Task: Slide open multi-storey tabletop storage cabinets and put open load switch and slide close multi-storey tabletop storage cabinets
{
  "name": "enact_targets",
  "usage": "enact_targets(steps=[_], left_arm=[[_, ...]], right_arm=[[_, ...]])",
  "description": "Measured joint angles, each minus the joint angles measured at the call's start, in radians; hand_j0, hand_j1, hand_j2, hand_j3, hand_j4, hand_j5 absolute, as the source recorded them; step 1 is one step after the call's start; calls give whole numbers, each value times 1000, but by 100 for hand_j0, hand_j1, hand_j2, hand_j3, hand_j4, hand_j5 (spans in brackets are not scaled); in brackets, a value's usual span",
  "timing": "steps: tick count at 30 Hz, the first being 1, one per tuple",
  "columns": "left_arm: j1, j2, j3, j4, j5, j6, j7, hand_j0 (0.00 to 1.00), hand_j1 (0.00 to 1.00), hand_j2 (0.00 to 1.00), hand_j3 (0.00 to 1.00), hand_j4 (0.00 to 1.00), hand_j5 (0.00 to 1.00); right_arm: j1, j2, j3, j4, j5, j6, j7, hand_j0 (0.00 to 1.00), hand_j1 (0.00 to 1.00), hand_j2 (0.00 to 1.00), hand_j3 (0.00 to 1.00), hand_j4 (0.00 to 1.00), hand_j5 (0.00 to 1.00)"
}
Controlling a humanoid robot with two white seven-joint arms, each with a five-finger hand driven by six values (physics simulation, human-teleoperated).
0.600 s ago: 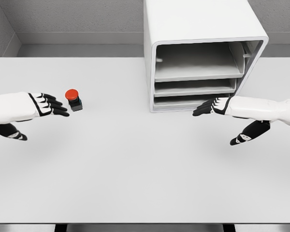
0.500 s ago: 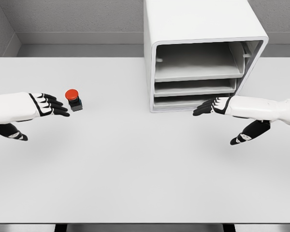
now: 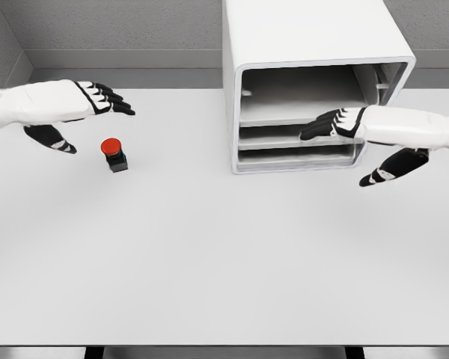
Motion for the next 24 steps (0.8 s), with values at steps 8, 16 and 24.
enact_targets(steps=[8, 16, 24], left_arm=[[-66, -96, -114, 152, -16, -1, -1, 100, 100, 100, 100, 100, 100], [-90, -140, -156, 269, -85, -1, -1, 100, 100, 100, 100, 100, 100], [-104, -172, -159, 300, -133, -1, -1, 100, 100, 100, 100, 100, 100]], right_arm=[[-38, 72, 1, 25, 65, 0, 0, 100, 100, 100, 100, 100, 100], [-52, 130, 8, 75, 140, 68, 0, 100, 100, 100, 100, 100, 100], [-95, 196, 43, 144, 277, 137, 0, 100, 100, 100, 100, 100, 100]])
